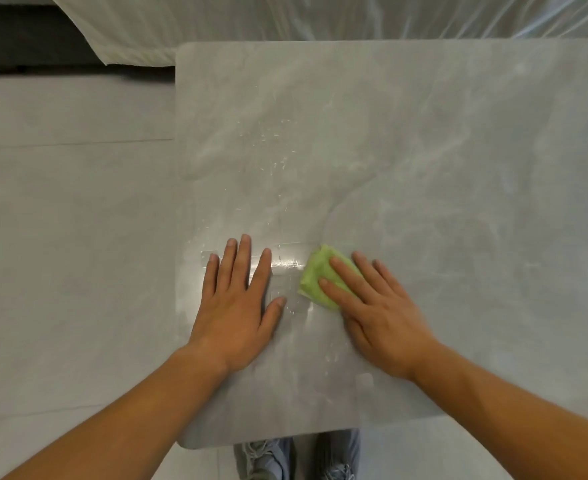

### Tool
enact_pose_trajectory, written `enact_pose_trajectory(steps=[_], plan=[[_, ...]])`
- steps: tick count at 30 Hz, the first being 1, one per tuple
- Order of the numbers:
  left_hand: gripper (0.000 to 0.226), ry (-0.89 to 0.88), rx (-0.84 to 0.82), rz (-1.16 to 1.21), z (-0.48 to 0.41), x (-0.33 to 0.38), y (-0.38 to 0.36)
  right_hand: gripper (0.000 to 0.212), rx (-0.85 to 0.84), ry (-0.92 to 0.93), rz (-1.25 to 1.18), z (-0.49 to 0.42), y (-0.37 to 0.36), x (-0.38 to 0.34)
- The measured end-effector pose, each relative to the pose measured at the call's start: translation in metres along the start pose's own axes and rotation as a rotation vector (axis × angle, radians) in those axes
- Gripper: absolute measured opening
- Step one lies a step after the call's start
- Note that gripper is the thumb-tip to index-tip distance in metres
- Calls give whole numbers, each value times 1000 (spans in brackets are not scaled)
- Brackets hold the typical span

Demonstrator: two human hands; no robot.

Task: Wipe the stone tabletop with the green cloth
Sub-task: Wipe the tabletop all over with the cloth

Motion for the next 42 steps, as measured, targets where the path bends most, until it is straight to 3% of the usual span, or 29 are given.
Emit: enact_pose_trajectory(steps=[5,7,10,13,15,19,21,23,26,32,34,36,39,42], plan=[[73,-2,10,1,9,0,-2,62,133,-406,-18,-26,6,22],[72,0,28,23,8,2,1,66,112,-305,-28,-15,-2,-6],[70,-10,58,39,12,6,5,70,18,6,-27,22,-9,-41],[68,2,52,50,21,10,3,71,-39,129,3,26,-8,-26],[69,6,18,46,23,10,-3,70,-9,56,21,2,-4,-4],[68,-2,-22,46,21,5,-6,64,81,-269,-20,-29,2,20],[67,-5,-27,47,22,4,-4,67,92,-202,-28,-11,-2,-8],[67,-3,-24,30,26,4,-2,69,47,-13,-37,23,-8,-43],[68,12,-13,-10,40,6,1,68,-34,139,-23,51,-13,-48],[67,-10,-68,-33,59,4,-8,63,69,-354,-44,35,-4,-5],[66,-16,-63,-17,58,1,-7,64,76,-333,-57,51,-9,-40],[67,-22,-62,-8,58,0,-6,63,51,-193,-68,71,-16,-80],[69,-30,-82,-9,58,-1,-5,62,18,-75,-73,78,-20,-84],[66,-44,-96,-11,57,-2,-6,60,35,-231,-48,60,-15,-48]])
Point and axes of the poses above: each hand's wrist, its own z-axis away from the middle knuckle, its own y-axis out of the back of the hand, x = y × z, the point moved 9 cm from there along -z, towards the middle knuckle, and after that the axes turned 11 degrees about x, right-handed, at the moved point
